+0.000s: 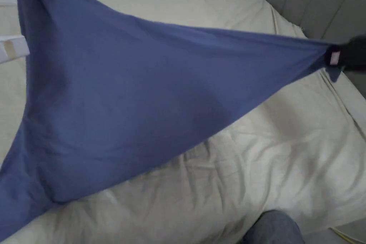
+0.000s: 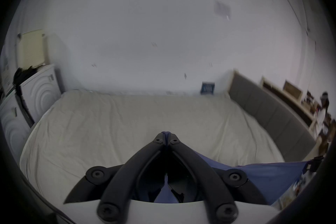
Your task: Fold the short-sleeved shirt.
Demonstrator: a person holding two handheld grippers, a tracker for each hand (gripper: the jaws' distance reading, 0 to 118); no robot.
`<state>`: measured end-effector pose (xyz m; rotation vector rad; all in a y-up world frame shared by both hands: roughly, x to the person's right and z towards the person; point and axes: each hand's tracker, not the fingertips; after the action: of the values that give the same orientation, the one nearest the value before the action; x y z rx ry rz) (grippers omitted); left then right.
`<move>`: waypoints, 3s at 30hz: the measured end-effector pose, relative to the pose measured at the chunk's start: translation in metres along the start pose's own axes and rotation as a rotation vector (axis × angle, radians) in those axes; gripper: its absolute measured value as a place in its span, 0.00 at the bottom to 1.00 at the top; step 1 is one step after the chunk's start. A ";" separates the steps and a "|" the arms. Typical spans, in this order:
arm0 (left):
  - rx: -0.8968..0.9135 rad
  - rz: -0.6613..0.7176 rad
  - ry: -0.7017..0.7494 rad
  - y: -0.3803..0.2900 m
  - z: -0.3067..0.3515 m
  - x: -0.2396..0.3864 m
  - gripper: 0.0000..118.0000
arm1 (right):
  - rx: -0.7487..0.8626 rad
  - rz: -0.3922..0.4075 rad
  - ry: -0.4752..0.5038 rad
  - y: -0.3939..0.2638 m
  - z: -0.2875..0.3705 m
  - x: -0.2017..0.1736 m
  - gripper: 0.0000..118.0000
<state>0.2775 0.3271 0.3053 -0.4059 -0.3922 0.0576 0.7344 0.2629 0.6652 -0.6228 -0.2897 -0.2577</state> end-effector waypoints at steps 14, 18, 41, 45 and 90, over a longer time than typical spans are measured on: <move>0.373 -0.002 0.181 0.095 0.165 -0.079 0.00 | 0.384 0.164 0.027 0.171 0.121 -0.090 0.05; 0.394 -0.007 0.197 0.116 0.179 -0.074 0.00 | 0.416 0.134 0.026 0.205 0.128 -0.119 0.05; 0.583 -0.145 0.555 0.251 0.002 -0.013 0.00 | 0.513 0.020 -0.211 0.382 -0.033 -0.175 0.05; 0.658 -0.117 0.563 0.258 -0.027 -0.009 0.01 | 0.556 -0.042 -0.198 0.405 -0.058 -0.170 0.05; -0.284 0.030 0.449 -0.356 0.071 -0.082 0.01 | -0.339 0.087 -0.124 -0.201 -0.178 -0.044 0.05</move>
<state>0.1667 0.0162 0.4763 -0.6878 0.0520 -0.0607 0.6624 0.0044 0.6192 -0.9865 -0.3406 -0.1851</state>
